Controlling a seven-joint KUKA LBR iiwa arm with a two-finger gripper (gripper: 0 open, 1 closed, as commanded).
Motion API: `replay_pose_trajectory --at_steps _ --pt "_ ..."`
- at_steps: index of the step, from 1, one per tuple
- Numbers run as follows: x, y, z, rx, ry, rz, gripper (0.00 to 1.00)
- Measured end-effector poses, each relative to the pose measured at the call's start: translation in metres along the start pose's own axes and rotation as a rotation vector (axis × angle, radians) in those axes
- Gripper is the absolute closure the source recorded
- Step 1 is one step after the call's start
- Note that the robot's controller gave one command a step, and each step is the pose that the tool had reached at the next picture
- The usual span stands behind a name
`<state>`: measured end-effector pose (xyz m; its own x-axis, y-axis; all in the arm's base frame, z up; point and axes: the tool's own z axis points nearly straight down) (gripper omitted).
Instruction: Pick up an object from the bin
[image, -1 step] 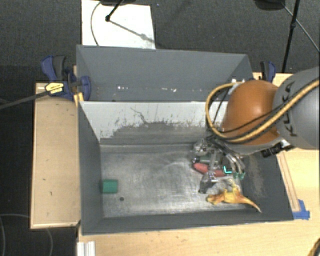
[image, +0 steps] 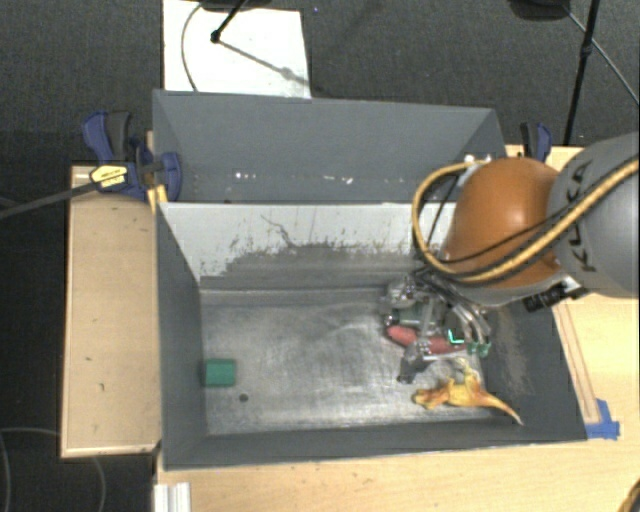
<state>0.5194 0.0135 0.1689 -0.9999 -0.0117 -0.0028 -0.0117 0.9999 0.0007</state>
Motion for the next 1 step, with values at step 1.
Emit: replay_pose_trajectory --at_steps 1 --pt "-0.0156 -0.0214 0.0312 -0.001 -0.011 -0.029 0.0"
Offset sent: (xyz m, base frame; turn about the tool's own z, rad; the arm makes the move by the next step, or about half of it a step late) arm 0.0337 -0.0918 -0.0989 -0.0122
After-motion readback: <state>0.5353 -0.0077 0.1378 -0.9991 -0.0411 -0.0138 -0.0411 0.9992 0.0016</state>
